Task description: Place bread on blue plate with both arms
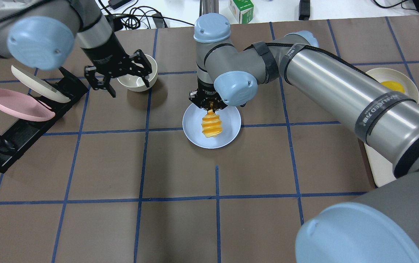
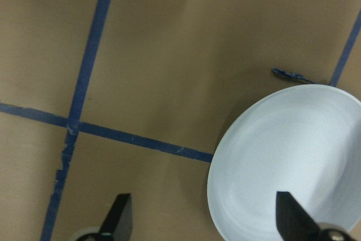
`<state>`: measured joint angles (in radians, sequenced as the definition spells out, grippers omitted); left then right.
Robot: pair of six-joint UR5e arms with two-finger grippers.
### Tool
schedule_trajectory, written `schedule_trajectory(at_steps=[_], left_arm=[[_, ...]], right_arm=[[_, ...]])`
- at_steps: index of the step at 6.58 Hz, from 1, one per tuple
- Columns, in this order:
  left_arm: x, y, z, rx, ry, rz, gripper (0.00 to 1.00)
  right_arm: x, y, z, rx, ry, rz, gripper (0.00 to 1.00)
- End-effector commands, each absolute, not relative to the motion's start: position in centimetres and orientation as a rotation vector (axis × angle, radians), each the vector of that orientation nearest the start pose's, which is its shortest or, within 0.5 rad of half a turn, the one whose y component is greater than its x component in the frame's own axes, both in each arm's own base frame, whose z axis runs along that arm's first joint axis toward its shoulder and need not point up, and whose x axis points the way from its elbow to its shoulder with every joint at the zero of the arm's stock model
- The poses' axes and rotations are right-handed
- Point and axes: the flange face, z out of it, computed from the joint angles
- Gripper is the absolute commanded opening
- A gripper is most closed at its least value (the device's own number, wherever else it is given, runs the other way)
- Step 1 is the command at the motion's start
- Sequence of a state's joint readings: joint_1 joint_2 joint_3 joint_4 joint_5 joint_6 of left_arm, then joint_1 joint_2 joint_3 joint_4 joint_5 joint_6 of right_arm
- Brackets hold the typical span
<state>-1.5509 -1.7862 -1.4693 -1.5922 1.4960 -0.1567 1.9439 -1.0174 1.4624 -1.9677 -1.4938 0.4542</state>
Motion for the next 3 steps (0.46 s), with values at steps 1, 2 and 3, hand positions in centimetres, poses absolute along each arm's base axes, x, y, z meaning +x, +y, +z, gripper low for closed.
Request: schedule_trajectory(at_steps=[1,2,3], left_arm=[[-11.6,-53.9,48.2,-0.143,3.107,0.229,1.00],[-11.7,-53.0,48.8,-0.145,3.116,0.218,1.00],[-11.8,-52.4,48.5,-0.142,3.113,0.220,1.00]], right_arm=[[37.9,-57.5,22.8,0.123,3.095,0.154,0.09],[37.8,-57.1,22.0,0.124,3.098,0.178,0.47],[37.6,-56.6,21.4,0.125,3.102,0.193,0.61]])
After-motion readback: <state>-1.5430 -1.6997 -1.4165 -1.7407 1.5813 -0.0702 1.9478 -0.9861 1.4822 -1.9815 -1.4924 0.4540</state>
